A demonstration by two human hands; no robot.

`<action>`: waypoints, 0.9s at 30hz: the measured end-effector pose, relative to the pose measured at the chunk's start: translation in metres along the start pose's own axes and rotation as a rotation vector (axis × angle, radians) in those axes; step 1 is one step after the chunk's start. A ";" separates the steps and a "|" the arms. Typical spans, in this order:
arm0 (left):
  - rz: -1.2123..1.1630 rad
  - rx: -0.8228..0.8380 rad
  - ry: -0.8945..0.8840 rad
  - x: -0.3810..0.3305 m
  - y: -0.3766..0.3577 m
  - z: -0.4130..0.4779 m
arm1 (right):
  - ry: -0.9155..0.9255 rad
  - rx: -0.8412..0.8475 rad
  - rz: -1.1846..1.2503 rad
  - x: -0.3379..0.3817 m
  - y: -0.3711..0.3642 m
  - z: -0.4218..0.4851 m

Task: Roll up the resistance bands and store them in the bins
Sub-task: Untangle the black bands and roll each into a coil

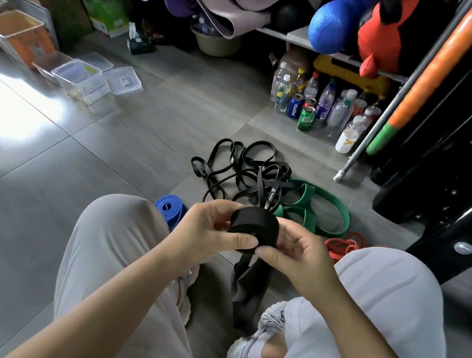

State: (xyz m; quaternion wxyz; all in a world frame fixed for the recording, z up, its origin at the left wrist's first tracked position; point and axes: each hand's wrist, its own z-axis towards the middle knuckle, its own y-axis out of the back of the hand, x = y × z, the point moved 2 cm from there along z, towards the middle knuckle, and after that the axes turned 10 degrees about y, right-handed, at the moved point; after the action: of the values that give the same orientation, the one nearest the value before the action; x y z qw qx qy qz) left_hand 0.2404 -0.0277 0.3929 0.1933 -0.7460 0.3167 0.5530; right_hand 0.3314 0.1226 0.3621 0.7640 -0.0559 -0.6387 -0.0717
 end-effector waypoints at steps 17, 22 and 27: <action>1.122 0.056 -0.079 -0.028 0.000 0.000 | 0.023 0.180 -0.625 0.005 -0.004 0.000; 1.040 0.108 -0.151 -0.029 -0.005 -0.005 | -0.026 0.158 -0.598 0.008 0.002 -0.002; 0.756 0.053 -0.187 -0.029 0.001 -0.009 | -0.011 0.061 -0.420 0.015 0.007 0.000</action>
State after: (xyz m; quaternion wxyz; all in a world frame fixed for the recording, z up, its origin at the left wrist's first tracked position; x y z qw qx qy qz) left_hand 0.2403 -0.0262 0.4236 0.0233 -0.5178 0.5645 0.6424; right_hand 0.3358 0.1288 0.3772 0.7302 0.1014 -0.6423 -0.2097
